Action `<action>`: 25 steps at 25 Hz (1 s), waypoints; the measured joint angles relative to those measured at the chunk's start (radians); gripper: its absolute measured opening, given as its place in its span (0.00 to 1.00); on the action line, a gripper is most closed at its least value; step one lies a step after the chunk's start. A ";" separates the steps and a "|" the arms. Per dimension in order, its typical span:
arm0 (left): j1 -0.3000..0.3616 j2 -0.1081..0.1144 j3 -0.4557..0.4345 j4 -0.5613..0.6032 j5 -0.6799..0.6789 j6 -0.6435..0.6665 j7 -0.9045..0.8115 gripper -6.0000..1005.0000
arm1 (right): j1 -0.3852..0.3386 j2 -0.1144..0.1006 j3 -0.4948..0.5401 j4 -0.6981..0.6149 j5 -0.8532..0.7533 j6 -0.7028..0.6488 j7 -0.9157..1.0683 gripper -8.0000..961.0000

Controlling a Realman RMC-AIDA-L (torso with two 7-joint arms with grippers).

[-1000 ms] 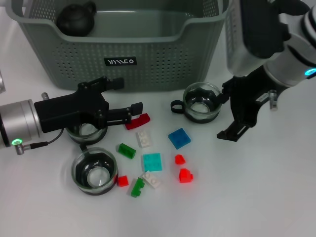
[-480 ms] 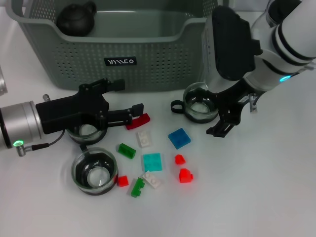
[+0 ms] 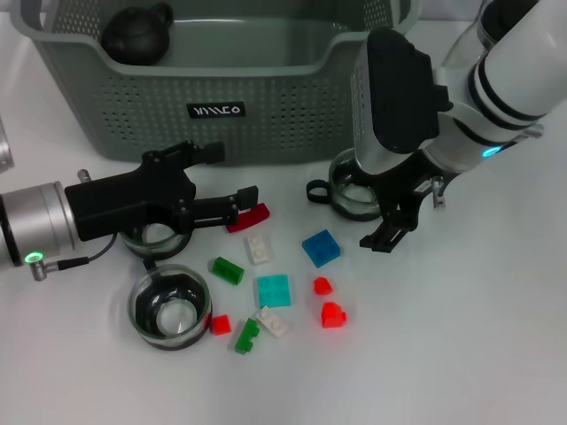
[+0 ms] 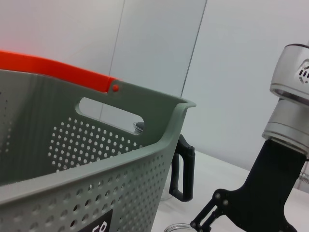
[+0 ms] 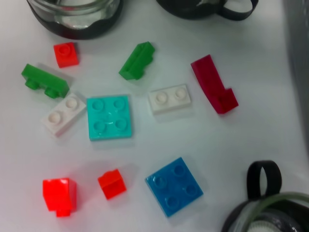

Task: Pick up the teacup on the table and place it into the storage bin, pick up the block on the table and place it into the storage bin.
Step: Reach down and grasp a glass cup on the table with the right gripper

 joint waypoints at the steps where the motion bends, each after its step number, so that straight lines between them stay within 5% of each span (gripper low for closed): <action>1: 0.000 0.000 0.000 0.000 0.000 0.000 0.000 0.90 | 0.002 0.000 0.000 0.011 0.006 0.007 -0.007 0.98; 25: 0.001 0.000 0.000 -0.012 0.000 -0.012 0.000 0.90 | 0.032 0.001 -0.002 0.103 0.051 -0.003 -0.026 0.94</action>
